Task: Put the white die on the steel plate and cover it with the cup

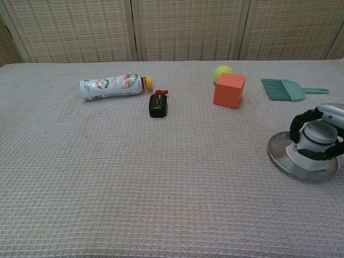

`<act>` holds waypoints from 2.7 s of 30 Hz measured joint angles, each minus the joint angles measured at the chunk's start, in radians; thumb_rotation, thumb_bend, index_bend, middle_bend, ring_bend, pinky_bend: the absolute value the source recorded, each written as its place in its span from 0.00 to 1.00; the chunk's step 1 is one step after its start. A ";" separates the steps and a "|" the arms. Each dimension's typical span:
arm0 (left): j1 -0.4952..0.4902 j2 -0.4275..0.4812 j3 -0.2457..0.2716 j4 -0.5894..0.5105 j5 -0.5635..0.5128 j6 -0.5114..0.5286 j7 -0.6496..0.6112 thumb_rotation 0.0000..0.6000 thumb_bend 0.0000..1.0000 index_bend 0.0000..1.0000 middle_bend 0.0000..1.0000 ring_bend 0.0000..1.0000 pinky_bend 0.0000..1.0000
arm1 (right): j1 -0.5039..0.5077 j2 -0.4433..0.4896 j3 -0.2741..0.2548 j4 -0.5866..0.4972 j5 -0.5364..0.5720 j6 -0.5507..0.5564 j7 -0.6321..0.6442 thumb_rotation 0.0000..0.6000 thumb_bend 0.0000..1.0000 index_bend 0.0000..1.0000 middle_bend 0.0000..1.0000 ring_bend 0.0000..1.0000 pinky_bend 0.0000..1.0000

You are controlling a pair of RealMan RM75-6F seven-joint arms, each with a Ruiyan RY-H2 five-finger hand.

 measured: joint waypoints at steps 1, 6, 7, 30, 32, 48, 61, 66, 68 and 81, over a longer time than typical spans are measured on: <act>0.000 0.000 0.000 0.000 0.000 0.000 0.000 1.00 0.37 0.34 0.42 0.42 0.25 | 0.002 0.007 -0.004 -0.014 -0.002 -0.004 0.035 1.00 0.23 0.53 0.42 0.31 0.65; 0.001 0.001 0.000 -0.001 0.001 0.003 0.000 1.00 0.37 0.34 0.42 0.42 0.25 | 0.013 0.050 -0.022 -0.081 -0.013 -0.020 0.180 1.00 0.23 0.53 0.42 0.31 0.65; 0.001 0.001 -0.001 -0.002 0.001 0.002 0.000 1.00 0.37 0.34 0.42 0.42 0.25 | 0.013 0.052 -0.022 -0.083 -0.014 -0.019 0.189 1.00 0.23 0.53 0.42 0.31 0.65; 0.001 0.001 0.001 -0.001 -0.001 -0.003 0.001 1.00 0.37 0.34 0.42 0.42 0.24 | -0.004 -0.063 -0.002 0.138 -0.008 0.049 0.106 1.00 0.23 0.53 0.42 0.31 0.64; 0.000 0.001 0.001 -0.002 -0.002 -0.004 0.000 1.00 0.37 0.34 0.42 0.42 0.24 | -0.002 -0.055 -0.004 0.109 -0.009 0.046 0.134 1.00 0.23 0.53 0.42 0.31 0.64; 0.001 0.001 0.002 -0.003 0.001 -0.003 0.004 1.00 0.37 0.34 0.42 0.42 0.24 | -0.015 -0.135 0.013 0.315 -0.001 0.098 -0.067 1.00 0.23 0.53 0.42 0.31 0.64; 0.002 0.002 0.002 -0.004 0.001 -0.001 0.003 1.00 0.37 0.34 0.42 0.42 0.24 | -0.009 -0.046 0.005 0.152 0.006 0.074 0.141 1.00 0.23 0.53 0.42 0.31 0.64; 0.002 0.003 0.001 -0.006 0.000 -0.001 0.002 1.00 0.37 0.34 0.42 0.42 0.24 | -0.028 -0.021 0.023 0.129 0.021 0.112 0.058 1.00 0.23 0.53 0.42 0.31 0.64; 0.002 0.003 0.001 -0.006 0.001 0.001 0.005 1.00 0.37 0.34 0.42 0.42 0.24 | -0.041 -0.003 0.030 0.107 0.032 0.126 0.005 1.00 0.23 0.53 0.42 0.31 0.64; 0.003 0.004 0.002 -0.010 0.001 0.001 0.013 1.00 0.37 0.34 0.42 0.42 0.24 | -0.154 0.034 0.034 0.121 0.099 0.135 -0.087 1.00 0.23 0.51 0.42 0.31 0.64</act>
